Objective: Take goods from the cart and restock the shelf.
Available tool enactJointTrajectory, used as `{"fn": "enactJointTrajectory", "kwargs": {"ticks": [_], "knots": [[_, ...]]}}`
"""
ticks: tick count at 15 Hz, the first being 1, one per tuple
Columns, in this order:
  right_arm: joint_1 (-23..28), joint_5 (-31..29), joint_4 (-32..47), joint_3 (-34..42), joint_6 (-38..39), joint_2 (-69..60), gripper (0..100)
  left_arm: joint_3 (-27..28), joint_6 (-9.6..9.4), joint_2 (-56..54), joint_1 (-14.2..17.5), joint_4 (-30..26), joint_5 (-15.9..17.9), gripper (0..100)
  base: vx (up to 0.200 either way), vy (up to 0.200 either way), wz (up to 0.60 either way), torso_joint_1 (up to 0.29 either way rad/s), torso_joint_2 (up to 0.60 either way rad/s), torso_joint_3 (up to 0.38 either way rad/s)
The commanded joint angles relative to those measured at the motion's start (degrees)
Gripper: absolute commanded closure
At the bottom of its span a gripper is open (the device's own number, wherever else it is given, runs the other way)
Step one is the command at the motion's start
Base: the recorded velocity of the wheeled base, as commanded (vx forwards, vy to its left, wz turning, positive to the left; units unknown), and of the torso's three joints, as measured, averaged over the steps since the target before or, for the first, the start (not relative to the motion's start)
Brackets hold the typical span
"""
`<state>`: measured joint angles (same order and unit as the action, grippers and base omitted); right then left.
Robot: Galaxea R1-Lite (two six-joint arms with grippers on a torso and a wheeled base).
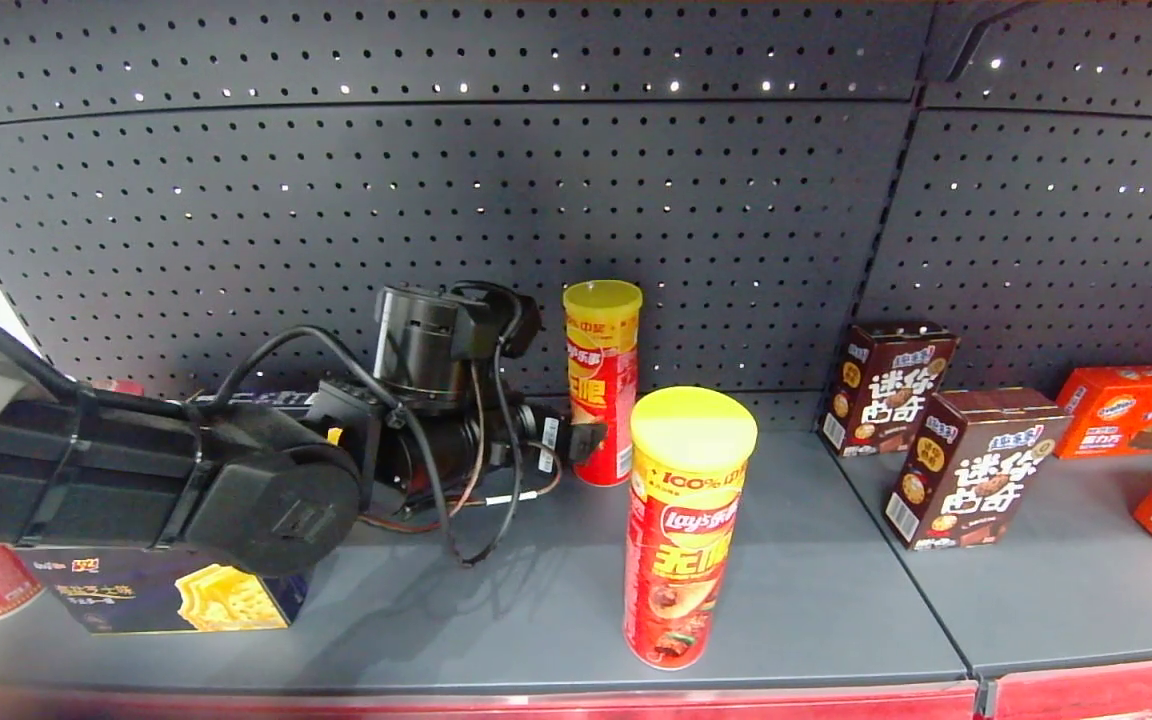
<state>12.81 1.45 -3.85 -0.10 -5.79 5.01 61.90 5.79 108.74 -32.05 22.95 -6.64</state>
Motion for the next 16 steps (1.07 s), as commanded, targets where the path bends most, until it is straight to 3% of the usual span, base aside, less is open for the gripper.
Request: {"fn": "enactJointTrajectory", "kwargs": {"ticks": [1, 4, 8, 16], "knots": [[0.02, 0.04, -0.01, 0.01, -0.01, 0.09, 0, -3.10, 0.10, -3.36, 1.20, -0.02, -0.12, 0, 0.000, 0.000, 0.00, 0.000, 0.00, 0.000], [0.02, 0.04, -0.01, 0.01, -0.01, 0.09, 0, -4.16, -0.08, -3.80, 2.43, 0.07, -3.29, 0, 0.000, 0.000, 0.00, 0.000, 0.00, 0.000], [0.02, 0.04, -0.01, 0.01, -0.01, 0.09, 0, -3.63, 0.01, -0.02, 1.55, 1.74, -12.60, 0, 0.000, 0.000, 0.00, 0.000, 0.00, 0.000], [0.02, 0.04, -0.01, 0.01, -0.01, 0.09, 0, 2.78, 0.45, 7.89, 1.38, 2.27, -13.04, 0, 0.000, 0.000, 0.00, 0.000, 0.00, 0.000]]}}
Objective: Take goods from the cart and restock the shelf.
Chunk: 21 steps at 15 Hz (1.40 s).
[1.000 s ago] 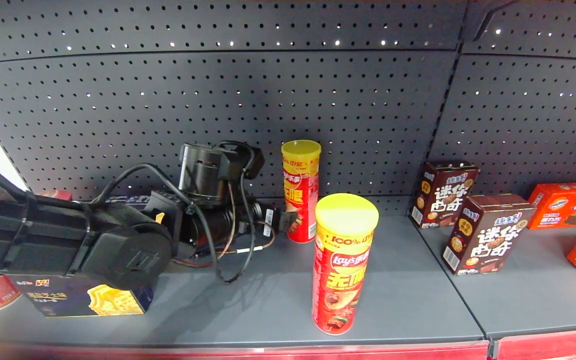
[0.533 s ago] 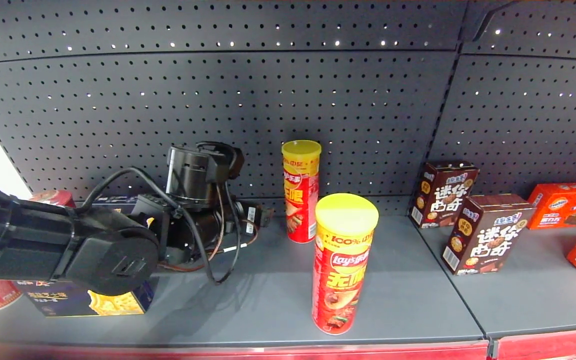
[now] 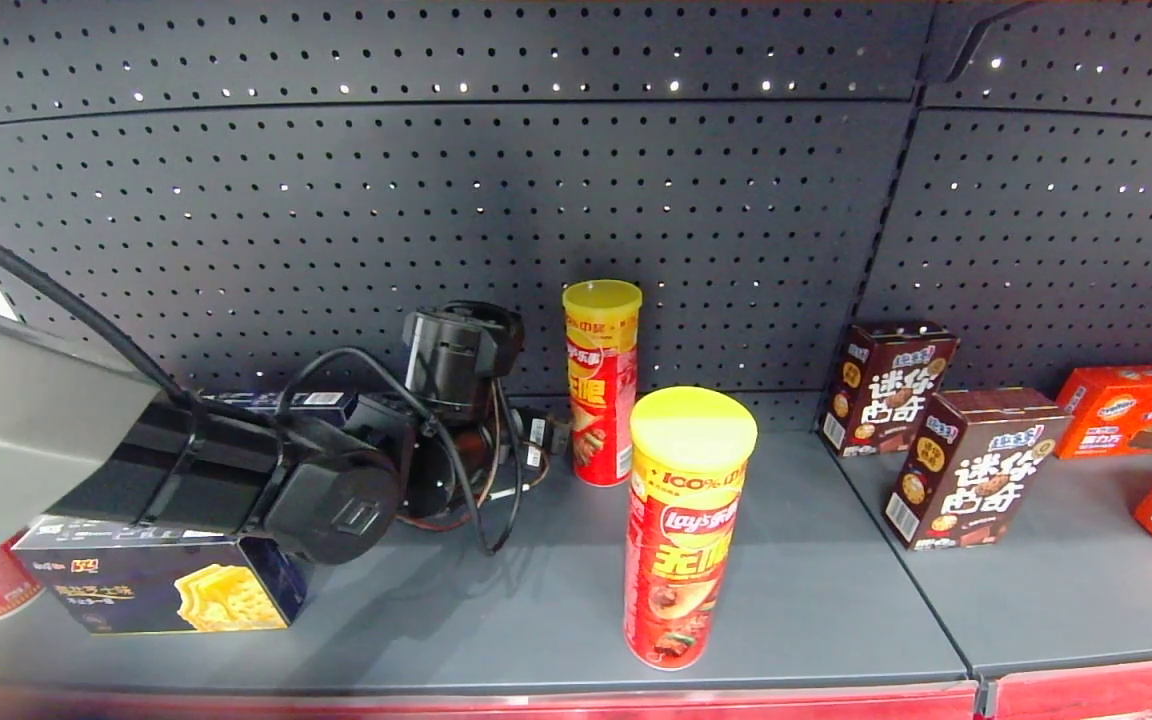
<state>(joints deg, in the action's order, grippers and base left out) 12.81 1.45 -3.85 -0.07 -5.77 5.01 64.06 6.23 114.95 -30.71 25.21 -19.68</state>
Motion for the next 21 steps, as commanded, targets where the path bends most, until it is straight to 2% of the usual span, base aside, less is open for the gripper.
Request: {"fn": "enactJointTrajectory", "kwargs": {"ticks": [1, 7, 11, 21], "knots": [[0.02, 0.04, -0.01, -0.01, -0.03, 0.09, 0, 0.63, 0.01, 1.77, -0.05, 0.01, -0.01, 0, 0.000, 0.000, 0.00, 0.000, 0.00, 0.000], [0.02, 0.04, -0.01, -0.01, -0.03, 0.09, 0, 0.36, 0.27, 1.51, -0.14, 0.01, 0.16, 0, 0.000, 0.000, 0.00, 0.000, 0.00, 0.000], [0.02, 0.04, -0.01, -0.01, -0.03, 0.09, 0, 0.01, 3.35, 1.33, -1.37, 0.01, 0.34, 0, 0.000, 0.000, 0.00, 0.000, 0.00, 0.000], [0.02, 0.04, -0.01, 0.07, -0.03, 0.09, 0, -3.07, 3.26, -3.15, -2.78, -0.25, 0.25, 0, 0.000, 0.000, 0.00, 0.000, 0.00, 0.000]]}}
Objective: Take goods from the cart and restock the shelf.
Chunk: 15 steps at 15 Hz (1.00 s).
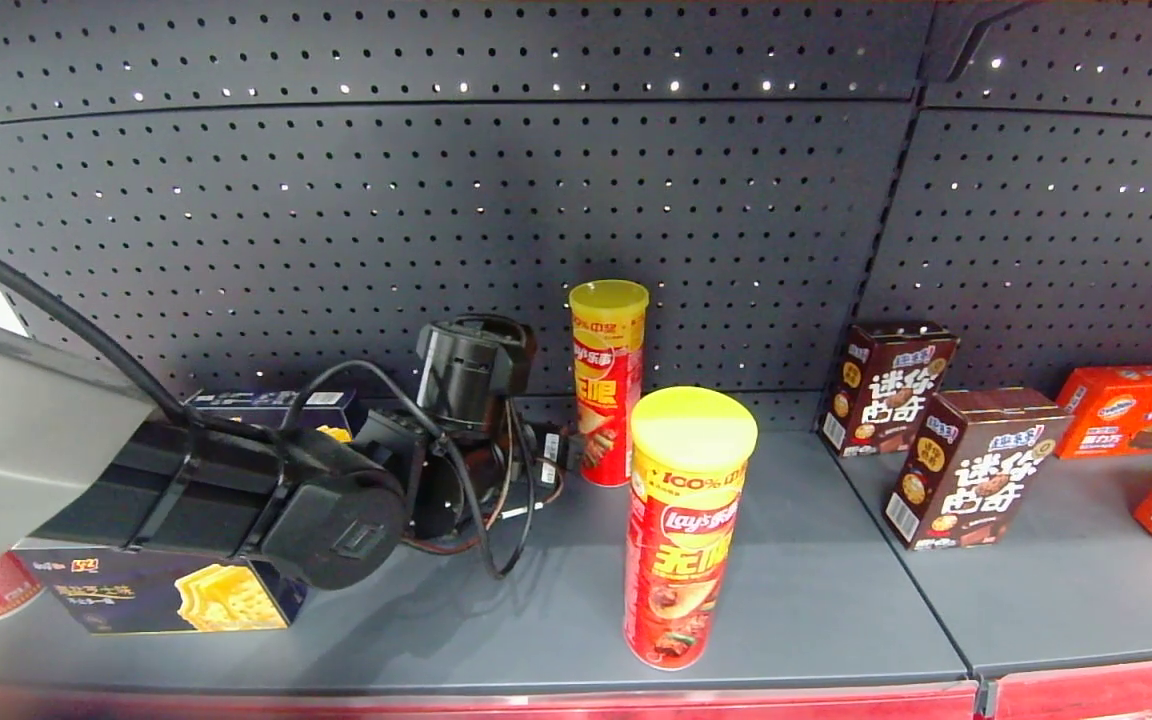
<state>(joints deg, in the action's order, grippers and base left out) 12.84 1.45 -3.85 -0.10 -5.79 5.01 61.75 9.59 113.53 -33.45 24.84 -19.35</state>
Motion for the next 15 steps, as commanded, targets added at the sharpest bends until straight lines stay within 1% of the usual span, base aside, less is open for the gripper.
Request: {"fn": "enactJointTrajectory", "kwargs": {"ticks": [1, 3, 4, 5, 6, 7, 8, 9, 10, 11, 12, 13, 14, 15], "knots": [[0.00, 0.04, -0.01, 0.01, -0.01, 0.09, 0, -2.68, -0.63, -5.51, -0.04, -0.15, -0.25, 0, 0.000, 0.000, 0.00, 0.000, 0.00, 0.000], [0.00, 0.04, -0.01, 0.01, -0.01, 0.09, 0, -4.88, -0.89, -10.96, -0.04, -1.03, -0.34, 0, 0.000, 0.000, 0.00, 0.000, 0.00, 0.000], [-0.09, 0.04, -0.01, 0.01, -0.01, 0.09, 0, -6.37, -0.89, -16.06, -0.04, -2.78, -0.34, 0, 0.000, 0.000, 0.00, 0.000, 0.00, 0.000], [0.00, 0.04, -0.01, 0.01, -0.01, 0.09, 0, -7.69, -0.89, -22.74, 0.40, -6.12, -0.34, 0, 0.000, 0.000, 0.00, 0.000, 0.00, 0.000], [0.00, 0.04, -0.01, 0.01, -0.01, 0.09, 0, -7.87, -0.89, -28.80, 1.02, -10.08, -0.08, 0, 0.000, 0.000, 0.00, 0.000, 0.00, 0.000], [0.00, 0.04, -0.01, 0.01, -0.01, 0.09, 0, -7.69, -1.24, -34.87, 1.63, -14.39, 0.10, 0, 0.000, 0.000, 0.00, 0.000, 0.00, 0.000], [-0.09, 0.04, -0.01, 0.01, -0.01, 0.09, 0, -7.96, -2.12, -41.02, 2.34, -17.37, 0.27, 0, 0.000, 0.000, 0.00, 0.000, 0.00, 0.000], [0.00, 0.04, -0.01, 0.01, -0.01, 0.09, 0, -8.92, -2.12, -46.65, 4.18, -19.13, 0.54, 0, 0.000, 0.000, 0.00, 0.000, 0.00, 0.000], [0.00, 0.04, -0.01, 0.01, -0.01, 0.09, 0, -10.94, -2.30, -51.13, 6.47, -19.92, 1.94, 0, 0.000, 0.000, 0.00, 0.000, 0.00, 0.000], [0.00, 0.04, -0.01, 0.01, -0.01, 0.09, 0, -13.84, -2.74, -56.93, 11.48, -20.71, 5.11, 0, 0.000, 0.000, 0.00, 0.000, 0.00, 0.000], [0.00, 0.04, -0.01, 0.10, -0.01, 0.09, 0, -18.59, -3.09, -62.99, 16.49, -21.50, 5.81, 0, 0.000, 0.000, 0.00, 0.000, 0.00, 0.000], [0.00, 0.04, -0.01, 0.01, -0.01, 0.09, 0, -23.95, -2.83, -67.65, 19.30, -21.07, 5.72, 0, 0.000, 0.000, 0.00, 0.000, 0.00, 0.000], [0.00, 0.04, -0.01, 0.01, -0.01, 0.09, 0, -27.03, -2.83, -70.73, 20.27, -20.98, 5.72, 0, 0.000, 0.000, 0.00, 0.000, 0.00, 0.000], [0.00, 0.04, -0.01, 0.01, -0.01, 0.09, 0, -34.76, -2.83, -79.61, 22.55, -20.89, 5.64, 0, 0.000, 0.000, 0.00, 0.000, 0.00, 0.000]]}}
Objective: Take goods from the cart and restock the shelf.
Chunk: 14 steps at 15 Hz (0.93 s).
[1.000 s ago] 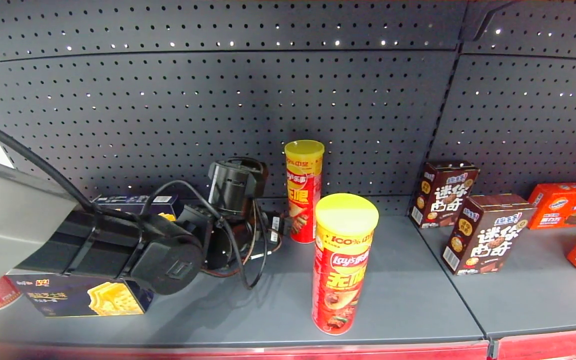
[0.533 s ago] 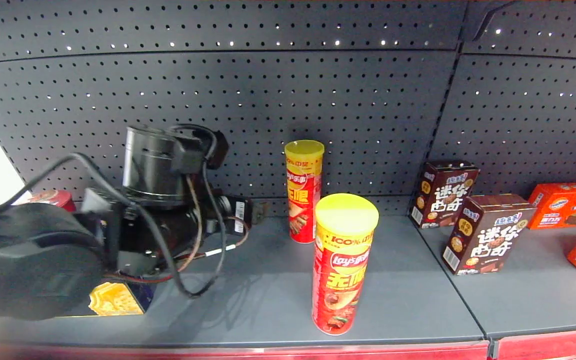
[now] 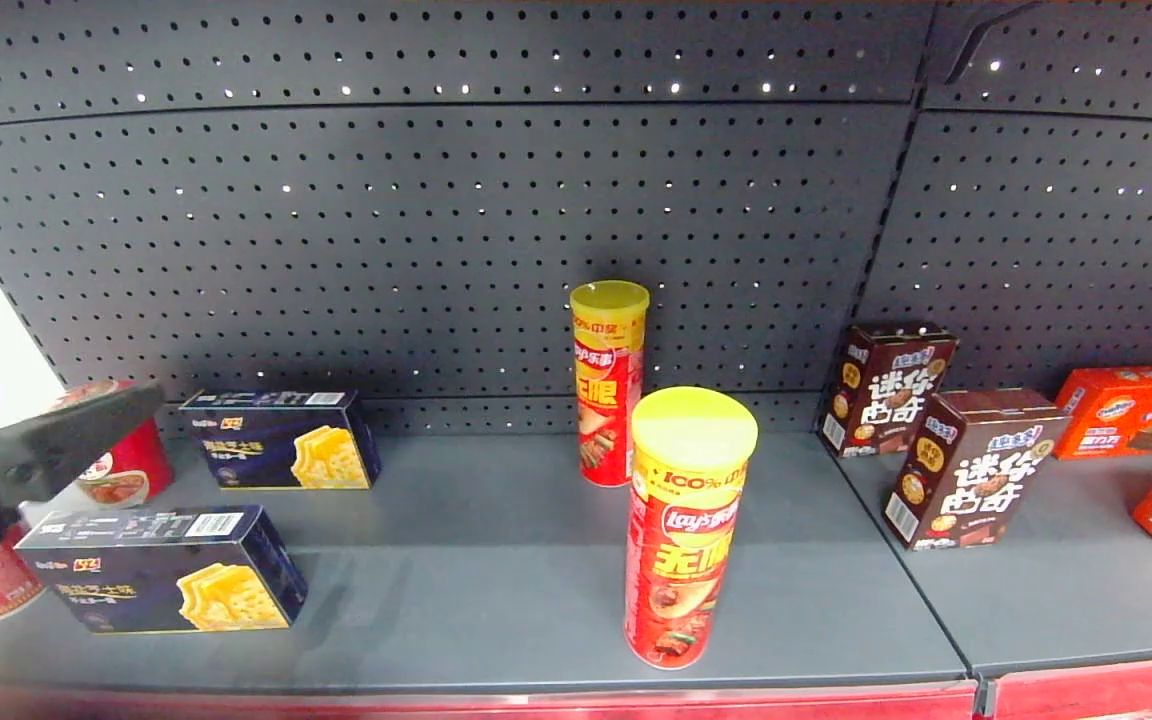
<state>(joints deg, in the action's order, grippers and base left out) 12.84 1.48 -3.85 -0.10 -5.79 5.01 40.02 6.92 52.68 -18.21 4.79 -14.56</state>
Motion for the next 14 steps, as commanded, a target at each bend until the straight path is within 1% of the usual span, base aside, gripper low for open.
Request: {"fn": "enactJointTrajectory", "kwargs": {"ticks": [1, 2, 3, 4, 7, 9, 10, 11, 12, 13, 14], "knots": [[0.00, 0.02, -0.01, 0.01, -0.01, 0.09, 0, -16.91, 0.11, -22.97, 10.04, -0.40, 1.02, 0, 0.000, 0.000, 0.00, 0.000, 0.00, 0.000], [0.00, 0.02, -0.01, 0.01, -0.01, 0.09, 0, -19.10, 1.34, -24.55, 12.68, 0.39, 1.11, 0, 0.000, 0.000, 0.00, 0.000, 0.00, 0.000], [0.00, 0.02, -0.01, 0.01, -0.01, 0.09, 0, -20.25, 2.04, -24.90, 13.73, 0.48, 1.20, 0, 0.000, 0.000, 0.00, 0.000, 0.00, 0.000], [0.00, 0.02, -0.01, 0.01, -0.01, 0.09, 0, -23.41, 3.62, -25.61, 17.07, 1.10, 1.99, 0, 0.000, 0.000, 0.00, 0.000, 0.00, 0.000], [0.00, 0.02, -0.01, 0.01, -0.01, 0.09, 0, -27.28, 3.45, -29.03, 17.77, 1.45, 1.64, 0, 0.000, 0.000, 0.00, 0.000, 0.00, 0.000], [0.00, 0.02, -0.01, 0.01, -0.01, 0.09, 0, -30.71, 3.45, -34.83, 17.69, -0.04, 2.16, 0, 0.000, 0.000, 0.00, 0.000, 0.00, 0.000], [0.00, 0.02, -0.01, 0.01, -0.01, 0.09, 0, -32.11, 2.66, -37.65, 17.51, -1.19, 2.51, 0, 0.000, 0.000, 0.00, 0.000, 0.00, 0.000], [0.00, 0.02, -0.01, 0.01, -0.01, 0.09, 0, -33.08, 0.37, -38.96, 17.33, -2.42, 2.78, 0, 0.000, 0.000, 0.00, 0.000, 0.00, 0.000], [0.00, 0.99, 0.34, -0.08, -0.27, 0.09, 0, -33.96, -3.14, -40.37, 17.42, -3.56, 2.87, 0, 0.000, 0.000, 0.00, 0.000, 0.00, 0.000], [1.67, 0.90, 1.65, -1.22, -1.33, 0.26, 0, -34.92, -6.66, -42.74, 17.51, -4.97, 2.60, 0, 0.000, 0.000, 0.00, 0.000, 0.00, 0.000], [2.54, 0.46, 1.74, -3.33, -1.33, 1.14, 0, -34.92, -7.54, -43.53, 17.69, -5.49, 2.51, 0, 0.000, 0.000, 0.00, 0.000, 0.00, 0.000]]}}
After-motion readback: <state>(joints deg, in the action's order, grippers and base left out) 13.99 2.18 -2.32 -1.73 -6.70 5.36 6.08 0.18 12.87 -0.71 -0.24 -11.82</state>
